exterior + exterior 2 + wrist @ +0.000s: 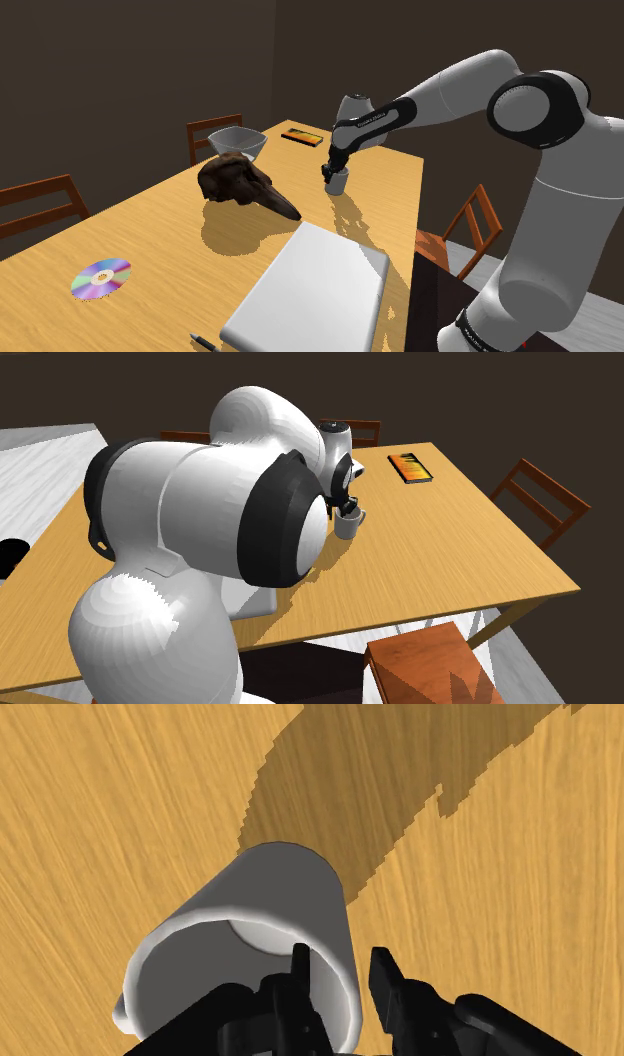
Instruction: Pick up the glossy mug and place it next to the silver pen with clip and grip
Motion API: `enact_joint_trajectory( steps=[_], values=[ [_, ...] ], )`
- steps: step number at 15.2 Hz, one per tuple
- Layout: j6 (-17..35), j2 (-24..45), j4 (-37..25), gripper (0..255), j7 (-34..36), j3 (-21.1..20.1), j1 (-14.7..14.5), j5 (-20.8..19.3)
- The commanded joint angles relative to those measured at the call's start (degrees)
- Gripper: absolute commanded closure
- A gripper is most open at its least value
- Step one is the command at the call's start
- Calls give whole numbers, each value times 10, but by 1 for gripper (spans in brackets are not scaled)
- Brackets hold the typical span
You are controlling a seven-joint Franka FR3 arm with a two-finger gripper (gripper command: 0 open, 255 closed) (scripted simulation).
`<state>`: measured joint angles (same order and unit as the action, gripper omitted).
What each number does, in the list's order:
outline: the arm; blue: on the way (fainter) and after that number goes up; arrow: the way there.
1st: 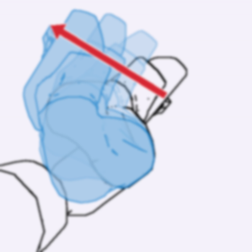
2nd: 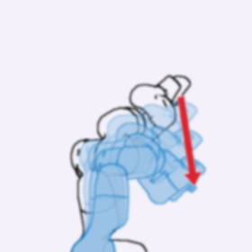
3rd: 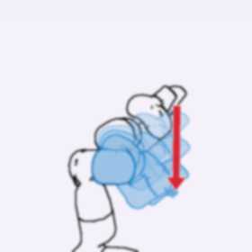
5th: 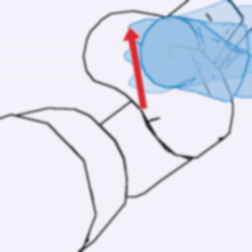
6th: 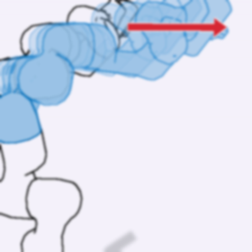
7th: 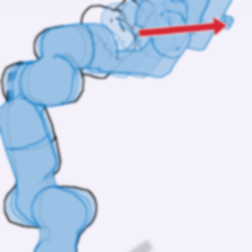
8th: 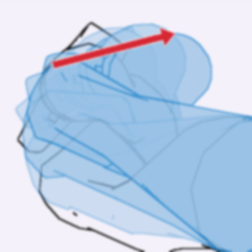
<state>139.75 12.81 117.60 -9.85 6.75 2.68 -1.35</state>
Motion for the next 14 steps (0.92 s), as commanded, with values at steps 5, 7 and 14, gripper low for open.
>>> enact_joint_trajectory(
  steps=[5, 7, 14],
  values=[
    [0, 0, 0, 255, 0, 0, 0, 0],
    [0, 0, 0, 255, 0, 0, 0, 0],
    [-41, -25, -17, 255, 1, 1, -1, -3]
  ],
)
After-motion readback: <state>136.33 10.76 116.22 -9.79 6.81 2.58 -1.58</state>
